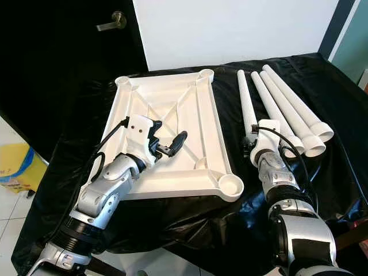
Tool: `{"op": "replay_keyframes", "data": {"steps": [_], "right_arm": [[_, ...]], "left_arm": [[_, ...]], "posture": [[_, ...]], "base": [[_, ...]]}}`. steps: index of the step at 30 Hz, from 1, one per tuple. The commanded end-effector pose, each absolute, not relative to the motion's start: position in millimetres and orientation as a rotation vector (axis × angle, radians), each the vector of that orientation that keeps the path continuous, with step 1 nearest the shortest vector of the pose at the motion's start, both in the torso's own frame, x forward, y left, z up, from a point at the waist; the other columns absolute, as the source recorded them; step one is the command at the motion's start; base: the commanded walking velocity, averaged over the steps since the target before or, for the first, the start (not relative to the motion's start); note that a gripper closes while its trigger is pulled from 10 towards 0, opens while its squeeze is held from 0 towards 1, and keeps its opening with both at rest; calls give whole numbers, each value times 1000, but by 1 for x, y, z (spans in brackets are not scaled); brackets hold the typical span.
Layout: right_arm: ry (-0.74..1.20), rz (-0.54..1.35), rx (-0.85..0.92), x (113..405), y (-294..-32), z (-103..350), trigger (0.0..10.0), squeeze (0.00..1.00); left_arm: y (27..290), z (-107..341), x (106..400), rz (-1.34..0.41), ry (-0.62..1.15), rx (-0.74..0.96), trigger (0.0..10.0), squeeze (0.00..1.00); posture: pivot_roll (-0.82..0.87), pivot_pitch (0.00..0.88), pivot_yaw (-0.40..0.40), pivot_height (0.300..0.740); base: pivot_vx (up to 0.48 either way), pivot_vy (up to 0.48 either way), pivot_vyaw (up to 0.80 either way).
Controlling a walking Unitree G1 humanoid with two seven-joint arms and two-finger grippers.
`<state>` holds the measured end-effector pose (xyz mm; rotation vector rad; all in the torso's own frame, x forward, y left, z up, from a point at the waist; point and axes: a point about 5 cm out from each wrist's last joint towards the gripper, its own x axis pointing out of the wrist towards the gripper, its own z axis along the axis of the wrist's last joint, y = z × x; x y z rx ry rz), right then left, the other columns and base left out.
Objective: Building children table
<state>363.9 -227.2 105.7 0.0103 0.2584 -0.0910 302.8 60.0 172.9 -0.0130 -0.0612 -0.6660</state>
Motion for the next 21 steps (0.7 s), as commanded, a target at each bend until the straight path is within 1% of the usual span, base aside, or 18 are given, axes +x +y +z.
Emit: {"op": "replay_keyframes", "data": {"steps": [1,5,7,8,9,11,12,13,14,18,19,21], "right_arm": [[278,-59,12,362,-223,99,10000,0],[222,-48,-11,363,-223,104,10000,0],[133,-53,-9,363,-223,114,10000,0],[133,-53,-9,363,-223,114,10000,0],[80,-49,7,363,-222,119,10000,0],[-27,-16,7,359,-216,128,10000,0],[-27,-16,7,359,-216,128,10000,0],[-96,35,8,354,-206,133,10000,0],[-96,35,8,354,-206,133,10000,0],[-246,114,27,342,-188,148,10000,0],[-246,114,27,342,-188,148,10000,0],[-309,166,53,335,-179,154,10000,0]], "left_arm": [[54,174,301,-793,-58,1,10000,0],[54,175,304,-790,-47,-14,10000,0],[54,176,306,-799,-47,-48,10000,0],[54,176,306,-799,-47,-48,10000,0],[55,176,307,-807,-45,-76,10000,1000],[57,178,309,-828,-47,-112,10000,1000],[57,178,309,-828,-47,-112,10000,1000],[57,180,310,-848,-54,-148,10000,1000],[57,180,310,-848,-54,-148,10000,1000],[54,191,311,-925,-74,-244,10000,1000],[54,191,311,-925,-74,-244,10000,1000],[51,196,312,-967,-74,-267,10000,1000]], "posture": [[-132,0,85,740],[-133,0,84,740],[-138,0,80,740],[-138,0,80,740],[-141,0,78,740],[-141,0,74,740],[-141,0,74,740],[-143,0,74,740],[-143,0,74,740],[-152,0,83,740],[-152,0,83,740],[-158,0,89,740]], "base": [[0,0,0],[0,0,0],[0,0,0],[0,0,0],[0,0,0],[0,0,0],[0,0,0],[0,0,0],[0,0,0],[0,0,0],[0,0,0],[0,0,0]]}}
